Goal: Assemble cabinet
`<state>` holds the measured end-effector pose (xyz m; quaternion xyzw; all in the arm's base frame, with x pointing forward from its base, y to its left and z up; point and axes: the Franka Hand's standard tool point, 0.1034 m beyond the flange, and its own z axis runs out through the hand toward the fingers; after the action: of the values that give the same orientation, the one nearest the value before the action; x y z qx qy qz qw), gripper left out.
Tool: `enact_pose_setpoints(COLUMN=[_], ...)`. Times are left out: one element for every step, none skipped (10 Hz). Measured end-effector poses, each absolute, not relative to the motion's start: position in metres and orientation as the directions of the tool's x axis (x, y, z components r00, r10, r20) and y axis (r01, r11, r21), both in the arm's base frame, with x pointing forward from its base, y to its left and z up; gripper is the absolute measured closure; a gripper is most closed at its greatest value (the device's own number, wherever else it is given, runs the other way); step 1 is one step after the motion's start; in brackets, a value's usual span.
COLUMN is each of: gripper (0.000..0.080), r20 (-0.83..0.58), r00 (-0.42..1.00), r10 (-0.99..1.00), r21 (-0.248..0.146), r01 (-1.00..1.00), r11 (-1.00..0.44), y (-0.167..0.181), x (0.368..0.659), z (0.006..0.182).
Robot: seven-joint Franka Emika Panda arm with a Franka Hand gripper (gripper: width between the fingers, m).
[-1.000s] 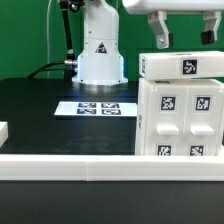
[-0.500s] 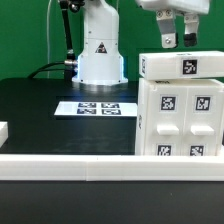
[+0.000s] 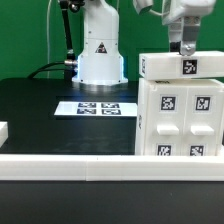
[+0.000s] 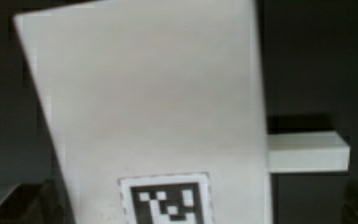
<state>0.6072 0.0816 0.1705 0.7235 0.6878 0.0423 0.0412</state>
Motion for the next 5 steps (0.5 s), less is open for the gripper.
enact_pose_setpoints(gripper=[0.0002, 0.0002, 0.0002, 0.0002, 0.0002], r20=[-0.006, -0.008, -0.009, -0.009, -0.008], r00=[0.032, 0.044, 0.048, 0.053, 0.064], r10=[0.999, 0.999, 0.999, 0.999, 0.998], r21=[0.12, 0.109, 0.109, 0.109, 0.11], r01=[0.992, 0.993, 0.993, 0.993, 0.992], r11=[-0.031, -0.043, -0.047, -0.052, -0.063], y=[0.0819, 0.0814, 0.0803, 0.0795, 0.0789], x=[0.6111, 0.613, 0.6147, 0.6145, 0.6142], z=[0.1697, 0.1675, 0.1649, 0.1635, 0.1631])
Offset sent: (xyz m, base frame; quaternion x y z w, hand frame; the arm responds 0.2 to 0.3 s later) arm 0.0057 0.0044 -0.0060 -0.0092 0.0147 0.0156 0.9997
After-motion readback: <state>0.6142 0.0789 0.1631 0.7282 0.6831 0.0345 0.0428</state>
